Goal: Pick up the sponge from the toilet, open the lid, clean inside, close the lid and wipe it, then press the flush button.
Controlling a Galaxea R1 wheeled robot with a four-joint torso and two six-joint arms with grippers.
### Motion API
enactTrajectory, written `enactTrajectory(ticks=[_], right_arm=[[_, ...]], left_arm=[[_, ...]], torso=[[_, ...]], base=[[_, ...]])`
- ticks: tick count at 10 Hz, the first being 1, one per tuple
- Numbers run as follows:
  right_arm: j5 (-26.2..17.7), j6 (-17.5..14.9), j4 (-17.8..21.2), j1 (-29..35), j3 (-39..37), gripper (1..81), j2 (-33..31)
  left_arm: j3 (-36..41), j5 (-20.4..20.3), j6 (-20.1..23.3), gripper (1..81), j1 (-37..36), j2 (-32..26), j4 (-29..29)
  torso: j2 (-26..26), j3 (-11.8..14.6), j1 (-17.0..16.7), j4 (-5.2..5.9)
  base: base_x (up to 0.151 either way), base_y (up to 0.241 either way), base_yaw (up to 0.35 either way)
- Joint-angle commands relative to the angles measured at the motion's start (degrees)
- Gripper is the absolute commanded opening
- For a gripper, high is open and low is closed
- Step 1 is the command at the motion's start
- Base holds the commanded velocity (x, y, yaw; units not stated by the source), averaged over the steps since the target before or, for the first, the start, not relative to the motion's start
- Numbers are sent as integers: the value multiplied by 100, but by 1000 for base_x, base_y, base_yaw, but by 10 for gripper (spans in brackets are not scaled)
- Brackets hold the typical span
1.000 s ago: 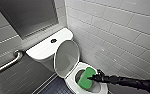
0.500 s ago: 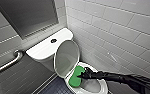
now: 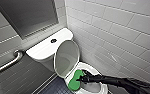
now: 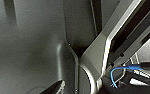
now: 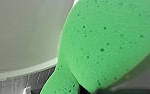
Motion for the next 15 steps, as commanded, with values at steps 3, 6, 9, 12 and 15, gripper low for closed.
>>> enactTrajectory(ticks=[3,6,9,12,15], right_arm=[[-234,61,-175,231,931,10,-508],[-225,61,-167,91,1497,10,-1092],[-208,61,-158,-120,1928,10,-1689],[-156,140,-140,-191,2831,10,-2837],[-138,149,-149,-331,3492,10,-3842]], left_arm=[[193,456,32,811,24,-153,-11],[176,456,32,811,24,-152,-3],[185,456,32,811,24,-152,6],[167,456,32,811,24,-99,15],[167,456,41,811,24,-82,15]], torso=[[0,0,0,0],[-656,0,420,0],[-642,0,394,0],[-853,0,505,0],[-837,0,505,0]], base=[[0,0,0],[0,0,0],[0,0,0],[0,0,0],[0,0,0]])
